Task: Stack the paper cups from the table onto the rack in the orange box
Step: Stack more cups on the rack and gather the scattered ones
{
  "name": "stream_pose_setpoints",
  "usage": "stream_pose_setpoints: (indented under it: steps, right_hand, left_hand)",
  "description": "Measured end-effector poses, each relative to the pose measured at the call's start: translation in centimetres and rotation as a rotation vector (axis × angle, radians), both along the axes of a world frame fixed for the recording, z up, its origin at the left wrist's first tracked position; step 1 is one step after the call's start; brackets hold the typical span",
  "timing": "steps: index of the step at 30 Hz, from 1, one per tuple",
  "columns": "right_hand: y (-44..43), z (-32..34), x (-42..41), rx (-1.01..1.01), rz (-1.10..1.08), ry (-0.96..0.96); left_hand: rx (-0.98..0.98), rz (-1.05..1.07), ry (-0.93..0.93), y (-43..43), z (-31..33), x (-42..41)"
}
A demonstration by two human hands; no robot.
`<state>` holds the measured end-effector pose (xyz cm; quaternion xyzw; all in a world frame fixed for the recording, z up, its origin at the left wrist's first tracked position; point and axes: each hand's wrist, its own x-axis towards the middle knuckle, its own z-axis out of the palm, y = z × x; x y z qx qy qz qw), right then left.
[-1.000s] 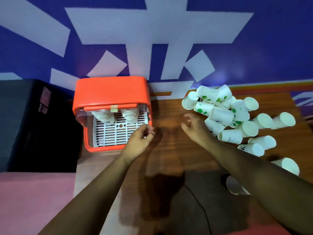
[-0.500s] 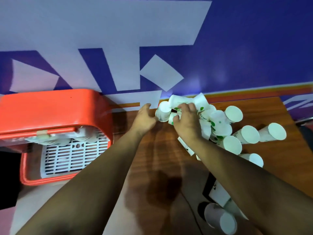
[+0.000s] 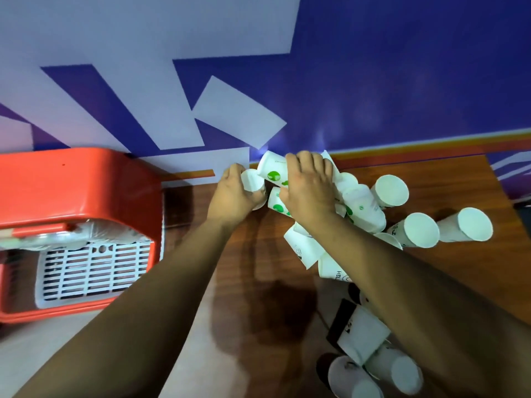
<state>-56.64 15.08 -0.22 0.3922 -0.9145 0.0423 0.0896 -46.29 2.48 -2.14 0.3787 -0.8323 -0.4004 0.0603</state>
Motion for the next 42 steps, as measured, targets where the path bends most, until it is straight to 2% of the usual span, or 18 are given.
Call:
stream_pose_setpoints:
  steps: [4,9,13,17,19,22,26,32,38,42]
  right_hand:
    - [1.0,2.1,1.1,-0.141,0.034,-0.205]
    - [1.6,5.7,2.6,-0.231,-0.082,-0.544]
    - [1.9,7.8,4.7,-0.315,-0.118,-0.792]
    - [1.8,10.2,7.8,-0.355,-0.171,-1.091]
    - [1.5,11.4,9.7,-0.361,-0.169,-1.182]
    - [0.7,13.1,13.2,-0.296,-0.129,-1.209]
    - [-0.8,14.8,19.1,-0.243,-0.052,-1.273]
    - [-4.9,16.3,27.5,-0.228,0.056,-1.139]
    - [-10.1,14.7,34.6,-0.234,0.041,-0.954]
    - [-11.8,12.4,36.9,-0.258,0.013,-0.968]
  left_hand:
    - [0.049,0.059,0.080,0.4,2.6,3.1]
    - [0.098,0.129,0.170,0.1,6.3,7.1]
    - [0.291,0.310,0.309,1.1,8.1,11.5]
    - [0.280,0.409,0.408,2.5,9.9,16.1]
    - [0.309,0.456,0.436,2.9,10.9,18.6]
    - [0.459,0.507,0.505,3.3,12.1,22.6]
    - [0.622,0.426,0.591,2.4,12.9,28.5]
    - [0.603,0.205,0.592,-1.5,13.4,37.1]
    - [0.563,0.325,0.558,-8.0,12.5,45.2]
    - [0.601,0.350,0.541,-11.0,10.6,47.4]
